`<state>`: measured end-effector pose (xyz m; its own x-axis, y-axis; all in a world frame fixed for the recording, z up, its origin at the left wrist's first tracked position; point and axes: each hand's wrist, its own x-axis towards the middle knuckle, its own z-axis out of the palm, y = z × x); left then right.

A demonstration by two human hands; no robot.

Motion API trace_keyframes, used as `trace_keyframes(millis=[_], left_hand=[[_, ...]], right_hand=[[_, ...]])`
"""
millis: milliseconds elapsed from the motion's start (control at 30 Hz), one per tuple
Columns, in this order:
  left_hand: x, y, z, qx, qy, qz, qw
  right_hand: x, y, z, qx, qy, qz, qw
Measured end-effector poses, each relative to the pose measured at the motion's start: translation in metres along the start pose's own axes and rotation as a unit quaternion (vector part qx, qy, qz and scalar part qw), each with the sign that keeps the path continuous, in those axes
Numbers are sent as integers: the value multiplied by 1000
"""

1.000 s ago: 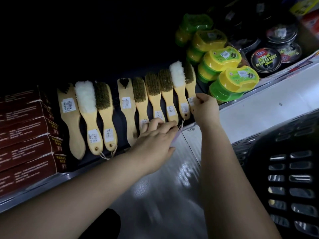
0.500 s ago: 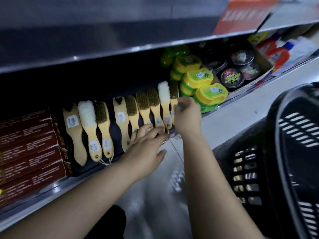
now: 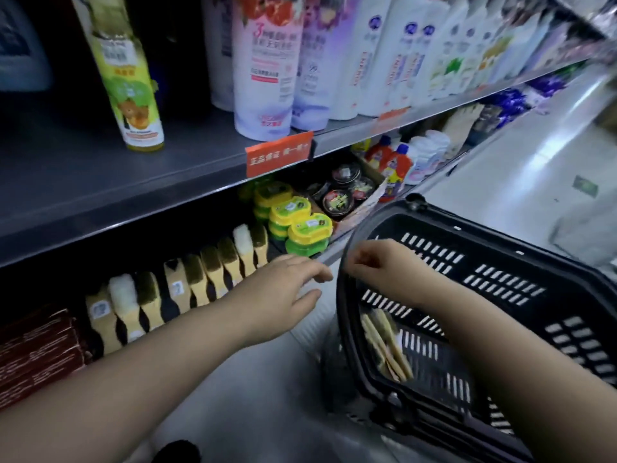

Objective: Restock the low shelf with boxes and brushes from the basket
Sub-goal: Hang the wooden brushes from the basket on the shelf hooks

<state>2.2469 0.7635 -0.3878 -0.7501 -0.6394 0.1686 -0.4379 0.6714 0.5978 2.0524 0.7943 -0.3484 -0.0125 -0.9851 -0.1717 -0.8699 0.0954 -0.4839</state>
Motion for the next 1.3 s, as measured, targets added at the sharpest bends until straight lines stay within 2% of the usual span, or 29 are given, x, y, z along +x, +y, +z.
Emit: trace_keyframes(millis=[167, 233, 300, 400, 467, 533, 633, 733, 800, 833, 900, 933, 1000, 1033, 1067, 1100, 1167, 1200, 1233, 1300], left_hand=[[49, 34, 21, 36, -65, 92, 993], [71, 44, 34, 50, -94, 102, 989], [92, 52, 48, 76, -141, 98, 982], [114, 53, 68, 148, -199, 102, 963], [118, 46, 78, 208, -197, 109, 952], [117, 39, 83, 253, -184, 125, 942], [115, 35, 85, 274, -179, 120, 937], [116, 35, 86, 308, -194, 109, 925], [118, 38, 86, 317, -212, 77, 921], [119, 40, 87, 317, -218, 61, 921], [123, 46, 89, 278, -218, 15, 935], [124, 50, 90, 234, -203, -24, 950], [125, 61, 97, 107, -189, -139, 966], [125, 67, 100, 29, -206, -208, 956], [124, 73, 104, -69, -222, -275, 933], [123, 78, 107, -180, -224, -324, 901], [123, 81, 109, -341, -152, -371, 850], [125, 77, 109, -368, -107, -391, 837], [126, 74, 110, -392, -71, -408, 821], [127, 68, 108, -455, -36, -430, 779]], right_hand=[[-10, 92, 26, 134, -18, 120, 983], [-4, 129, 46, 79, -63, 150, 984], [4, 159, 67, -11, -143, 146, 979], [12, 196, 106, -125, -304, 145, 933], [15, 214, 132, -165, -363, 140, 906], [13, 223, 155, -153, -387, 150, 897], [9, 229, 173, -97, -350, 186, 913], [3, 237, 166, 6, -322, 244, 915], [-4, 237, 146, 181, -306, 298, 886], [-9, 234, 134, 305, -289, 318, 850], [-20, 223, 105, 530, -252, 315, 746], [-25, 215, 91, 582, -249, 286, 719], [-33, 195, 68, 632, -254, 214, 700], [-35, 185, 59, 637, -247, 188, 706], [-37, 175, 54, 617, -226, 159, 737], [-38, 164, 52, 561, -190, 126, 796], [-40, 149, 52, 372, -84, 34, 924], [-40, 145, 53, 301, -45, -10, 953], [-40, 143, 55, 274, -33, -41, 960], [-39, 147, 60, 306, -55, -80, 947]])
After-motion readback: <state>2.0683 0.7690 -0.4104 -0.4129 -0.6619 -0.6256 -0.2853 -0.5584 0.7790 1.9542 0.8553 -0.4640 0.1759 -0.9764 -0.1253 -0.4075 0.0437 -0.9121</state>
